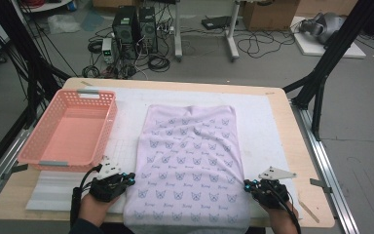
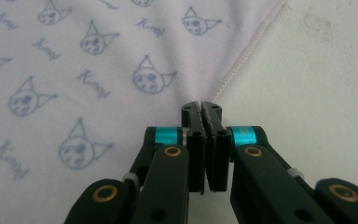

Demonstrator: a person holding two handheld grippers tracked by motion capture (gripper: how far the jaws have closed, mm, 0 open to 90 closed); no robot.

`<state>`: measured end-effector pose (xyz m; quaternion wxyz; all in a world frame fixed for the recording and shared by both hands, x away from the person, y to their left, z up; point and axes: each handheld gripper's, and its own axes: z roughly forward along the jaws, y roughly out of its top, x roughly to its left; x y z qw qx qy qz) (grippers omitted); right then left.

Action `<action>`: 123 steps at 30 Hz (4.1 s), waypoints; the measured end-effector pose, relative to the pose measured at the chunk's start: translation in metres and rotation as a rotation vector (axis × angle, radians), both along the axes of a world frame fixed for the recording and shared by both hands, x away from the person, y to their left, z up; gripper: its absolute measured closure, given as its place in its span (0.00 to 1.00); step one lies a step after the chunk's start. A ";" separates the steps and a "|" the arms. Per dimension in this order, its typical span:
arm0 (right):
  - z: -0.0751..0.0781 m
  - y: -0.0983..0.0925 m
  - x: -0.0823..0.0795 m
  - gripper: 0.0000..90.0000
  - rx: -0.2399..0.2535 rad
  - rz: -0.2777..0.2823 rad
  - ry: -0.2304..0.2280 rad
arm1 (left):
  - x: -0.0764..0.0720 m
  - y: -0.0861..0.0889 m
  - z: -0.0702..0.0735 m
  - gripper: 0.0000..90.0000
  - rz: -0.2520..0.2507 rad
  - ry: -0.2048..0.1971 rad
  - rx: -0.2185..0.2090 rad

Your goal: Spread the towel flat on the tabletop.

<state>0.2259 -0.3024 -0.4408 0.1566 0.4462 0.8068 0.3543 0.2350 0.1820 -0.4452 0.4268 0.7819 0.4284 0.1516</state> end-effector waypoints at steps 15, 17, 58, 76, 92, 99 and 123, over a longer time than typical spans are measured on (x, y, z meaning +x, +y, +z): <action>0.015 -0.015 -0.024 0.82 0.080 0.007 -0.002 | -0.019 0.011 0.012 0.69 -0.027 -0.014 -0.081; 0.016 -0.015 -0.019 0.78 0.092 -0.021 -0.022 | -0.012 0.011 0.012 0.62 -0.020 -0.018 -0.108; -0.005 0.010 0.192 0.57 0.007 -0.208 -0.020 | 0.211 -0.034 -0.006 0.52 0.222 0.030 -0.027; -0.004 0.031 0.216 0.98 -0.122 -0.256 -0.102 | 0.217 -0.037 -0.004 0.77 0.331 -0.032 0.062; 0.005 0.003 0.195 0.74 0.041 -0.303 -0.124 | 0.249 -0.049 0.003 0.98 0.386 -0.097 0.159; -0.004 0.014 0.195 0.77 0.057 -0.137 -0.003 | 0.247 -0.038 0.004 0.57 0.382 -0.022 0.046; 0.011 0.004 0.131 0.77 -0.005 -0.143 -0.136 | 0.193 -0.038 -0.004 0.96 0.282 -0.017 0.073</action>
